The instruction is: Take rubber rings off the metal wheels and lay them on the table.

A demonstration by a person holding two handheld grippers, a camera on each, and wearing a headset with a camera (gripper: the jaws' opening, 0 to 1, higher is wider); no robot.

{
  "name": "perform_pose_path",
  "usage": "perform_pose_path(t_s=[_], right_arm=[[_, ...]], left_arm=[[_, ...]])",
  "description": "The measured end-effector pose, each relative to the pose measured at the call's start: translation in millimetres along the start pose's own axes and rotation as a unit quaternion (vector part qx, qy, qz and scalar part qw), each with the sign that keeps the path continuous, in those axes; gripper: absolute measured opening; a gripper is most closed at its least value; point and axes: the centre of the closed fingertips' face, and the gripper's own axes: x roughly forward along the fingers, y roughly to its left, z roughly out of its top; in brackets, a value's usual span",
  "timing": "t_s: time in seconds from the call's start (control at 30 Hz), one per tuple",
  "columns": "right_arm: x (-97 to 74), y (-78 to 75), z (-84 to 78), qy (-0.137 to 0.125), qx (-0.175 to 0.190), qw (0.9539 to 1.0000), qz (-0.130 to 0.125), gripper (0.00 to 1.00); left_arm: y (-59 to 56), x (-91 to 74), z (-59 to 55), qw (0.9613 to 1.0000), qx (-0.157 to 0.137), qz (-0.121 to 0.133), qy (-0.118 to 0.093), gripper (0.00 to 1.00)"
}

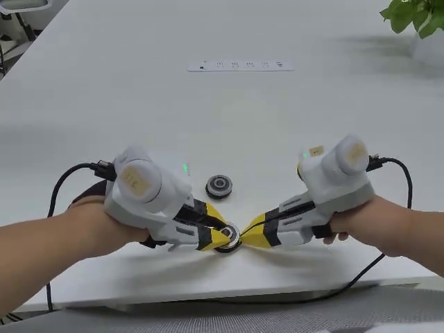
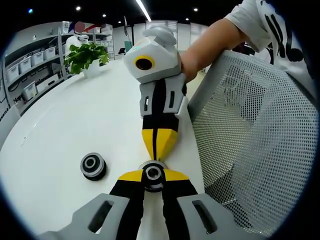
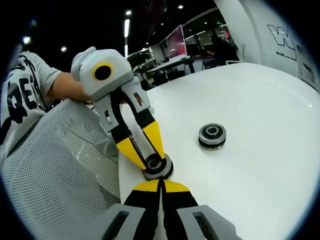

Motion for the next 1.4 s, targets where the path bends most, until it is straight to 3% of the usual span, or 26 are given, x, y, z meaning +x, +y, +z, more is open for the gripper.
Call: perform_pose_path(t_s=[0.57,1.4], right_arm=[[-3.2,0.4,10.3,-0.036,0.048,0.9982,0.007,0.00],[-1.8,11.0,14.6,-0.039,0.046,0.9981,0.015,0.00]], left_arm=[[0.8,0.4,0.4,1.0000,0.000,0.003,0.004,0.08],[-0.3,0.0,0.4,1.0000,0.000,0.004,0.007,0.07]])
